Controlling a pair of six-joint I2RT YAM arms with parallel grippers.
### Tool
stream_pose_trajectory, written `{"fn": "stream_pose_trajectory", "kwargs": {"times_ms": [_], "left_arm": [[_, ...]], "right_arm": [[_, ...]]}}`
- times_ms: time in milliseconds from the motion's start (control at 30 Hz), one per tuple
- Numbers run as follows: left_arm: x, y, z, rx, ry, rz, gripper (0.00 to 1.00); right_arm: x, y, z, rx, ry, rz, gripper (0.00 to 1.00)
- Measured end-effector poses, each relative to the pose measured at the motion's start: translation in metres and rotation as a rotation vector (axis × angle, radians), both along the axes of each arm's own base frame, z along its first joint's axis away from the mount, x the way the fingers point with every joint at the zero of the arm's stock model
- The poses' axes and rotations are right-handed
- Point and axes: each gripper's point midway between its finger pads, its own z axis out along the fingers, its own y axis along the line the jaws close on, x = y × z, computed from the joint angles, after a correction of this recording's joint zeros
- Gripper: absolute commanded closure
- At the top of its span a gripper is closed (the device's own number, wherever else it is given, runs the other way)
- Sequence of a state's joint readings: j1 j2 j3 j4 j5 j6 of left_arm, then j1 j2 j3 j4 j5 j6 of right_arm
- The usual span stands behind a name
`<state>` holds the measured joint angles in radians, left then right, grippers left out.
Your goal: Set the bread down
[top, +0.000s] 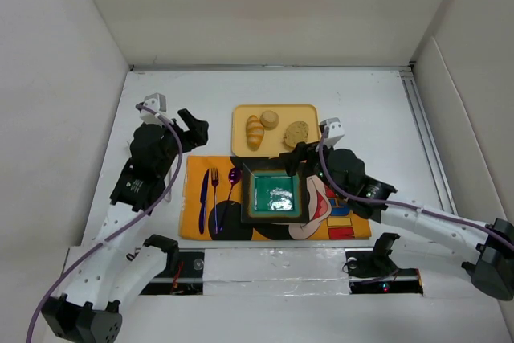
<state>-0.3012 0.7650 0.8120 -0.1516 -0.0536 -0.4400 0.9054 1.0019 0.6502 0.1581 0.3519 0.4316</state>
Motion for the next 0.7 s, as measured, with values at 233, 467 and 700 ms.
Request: {"fn": "stream_pose_trajectory", "kwargs": {"times_ms": [233, 467, 700], "left_arm": [[0.019, 0.013, -0.021, 0.057, 0.054, 0.073, 0.81], [0.062, 0.043, -0.066, 0.27, 0.22, 0.177, 0.98], [0.063, 0.114, -0.143, 0.327, 0.455, 0.294, 0.38]], "right_arm": [[-0.002, 0.0, 0.005, 0.053, -0.02, 0.016, 0.97], [-0.011, -0.01, 0.024, 0.113, -0.064, 0.019, 1.0], [-0.008, -0.029, 0.047, 0.184, -0.112, -0.035, 0.5]]}}
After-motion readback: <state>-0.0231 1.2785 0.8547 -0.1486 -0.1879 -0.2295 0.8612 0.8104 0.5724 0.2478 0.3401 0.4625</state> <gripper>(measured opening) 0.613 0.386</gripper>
